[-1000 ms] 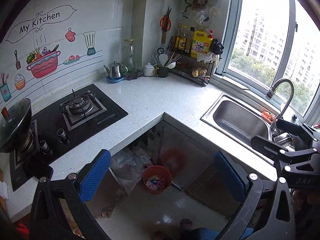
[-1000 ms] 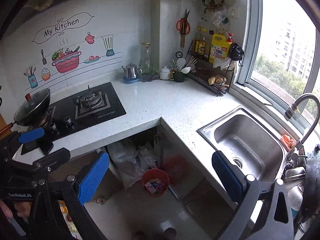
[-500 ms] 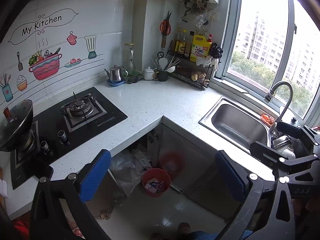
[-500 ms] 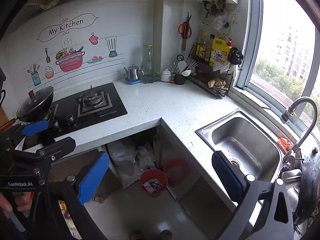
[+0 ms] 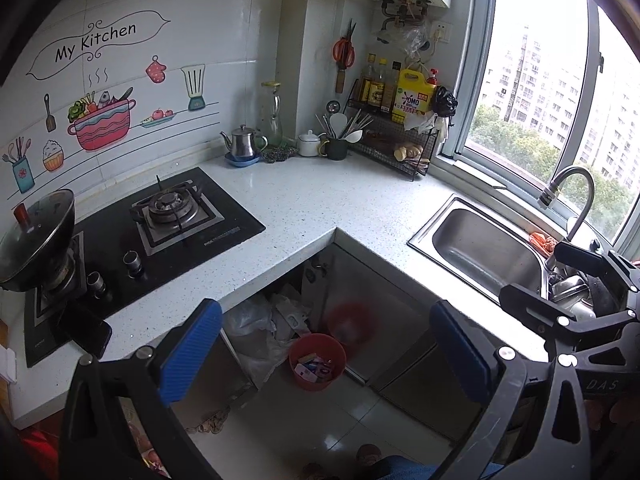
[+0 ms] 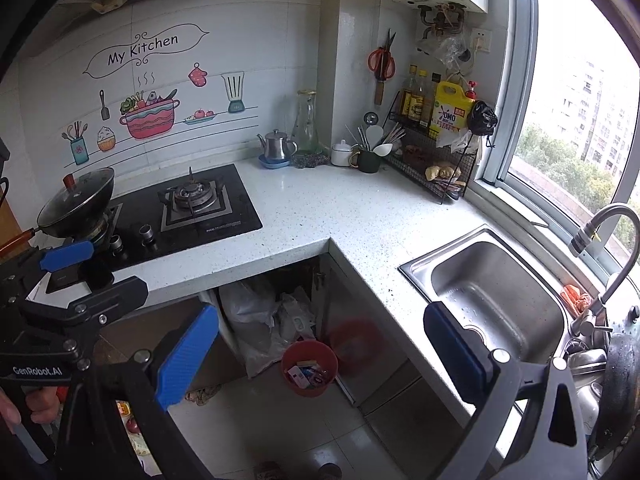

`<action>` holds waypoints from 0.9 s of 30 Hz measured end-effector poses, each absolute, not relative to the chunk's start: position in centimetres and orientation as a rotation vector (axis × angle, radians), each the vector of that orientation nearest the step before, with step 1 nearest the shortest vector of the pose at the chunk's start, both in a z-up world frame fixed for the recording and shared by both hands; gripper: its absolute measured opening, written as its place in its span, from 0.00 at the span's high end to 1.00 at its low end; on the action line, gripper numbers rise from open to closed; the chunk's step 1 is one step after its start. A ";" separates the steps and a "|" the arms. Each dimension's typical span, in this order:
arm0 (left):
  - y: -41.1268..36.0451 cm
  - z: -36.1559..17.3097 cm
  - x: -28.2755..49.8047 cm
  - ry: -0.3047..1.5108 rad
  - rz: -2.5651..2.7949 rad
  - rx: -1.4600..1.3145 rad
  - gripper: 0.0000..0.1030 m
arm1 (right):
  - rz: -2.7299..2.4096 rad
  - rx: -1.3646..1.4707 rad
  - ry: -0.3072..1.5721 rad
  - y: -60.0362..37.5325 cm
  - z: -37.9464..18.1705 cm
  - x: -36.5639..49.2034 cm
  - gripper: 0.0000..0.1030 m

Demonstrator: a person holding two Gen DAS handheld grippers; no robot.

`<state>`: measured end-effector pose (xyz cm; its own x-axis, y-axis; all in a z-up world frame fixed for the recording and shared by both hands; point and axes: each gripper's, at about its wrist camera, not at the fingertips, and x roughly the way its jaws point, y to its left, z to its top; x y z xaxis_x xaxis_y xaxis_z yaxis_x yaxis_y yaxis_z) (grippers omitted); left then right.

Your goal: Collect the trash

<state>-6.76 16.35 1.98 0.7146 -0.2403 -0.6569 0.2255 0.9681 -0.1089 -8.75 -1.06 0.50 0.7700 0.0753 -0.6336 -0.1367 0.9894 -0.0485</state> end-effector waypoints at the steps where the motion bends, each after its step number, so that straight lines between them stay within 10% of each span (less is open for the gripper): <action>1: 16.4 1.9 -6.8 0.736 -0.258 -0.026 0.00 | 0.118 -0.094 0.686 -1.0 0.5 -8.7 0.01; 27: 16.6 1.5 -7.1 0.770 -0.225 -0.003 0.00 | 0.135 -0.113 0.721 -0.5 0.0 -8.2 0.01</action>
